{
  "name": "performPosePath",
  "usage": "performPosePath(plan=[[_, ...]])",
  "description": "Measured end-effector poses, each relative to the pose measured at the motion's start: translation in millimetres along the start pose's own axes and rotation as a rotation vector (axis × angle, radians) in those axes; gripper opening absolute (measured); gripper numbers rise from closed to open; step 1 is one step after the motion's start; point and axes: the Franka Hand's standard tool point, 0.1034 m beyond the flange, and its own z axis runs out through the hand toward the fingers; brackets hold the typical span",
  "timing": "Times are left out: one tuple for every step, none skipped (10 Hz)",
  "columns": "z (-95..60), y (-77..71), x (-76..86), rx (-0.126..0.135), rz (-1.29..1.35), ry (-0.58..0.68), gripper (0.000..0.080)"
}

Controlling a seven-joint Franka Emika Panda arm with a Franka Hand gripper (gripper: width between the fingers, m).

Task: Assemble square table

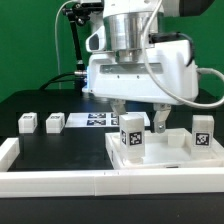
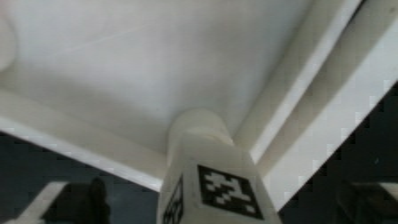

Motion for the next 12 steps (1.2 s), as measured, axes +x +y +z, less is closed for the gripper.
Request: performPosePath(plan=[[-0.1, 0.6, 1.3, 0.0, -0.071, 0.001, 0.0646], [-0.1, 1.4, 3.5, -0.003, -0.205, 0.003, 0.0646], [1.2, 2.0, 5.5, -0.009, -0.307, 0.002, 0.0649], [2.9, 3.5, 8.2, -0.013, -0.396, -0.006, 0.0649], [2.6, 4.2, 10.1, -0.014, -0.475, -0.007, 0.0649], [2.4, 3.6, 9.4, -0.015, -0.536, -0.011, 0.0649], [2.3, 3.3, 8.3, -0.024, -0.597, -0.019, 0.0649], [1.9, 3.9, 9.2, -0.031, -0.693, -0.021, 0.0649], [1.8, 4.4, 10.0, -0.034, -0.766, -0.021, 0.0649], [1.6, 4.3, 10.2, -0.04, -0.824, -0.02, 0.0649], [1.5, 4.8, 10.9, -0.044, -0.916, -0.021, 0.0649], [1.4, 5.5, 11.7, -0.048, -0.975, -0.021, 0.0649]])
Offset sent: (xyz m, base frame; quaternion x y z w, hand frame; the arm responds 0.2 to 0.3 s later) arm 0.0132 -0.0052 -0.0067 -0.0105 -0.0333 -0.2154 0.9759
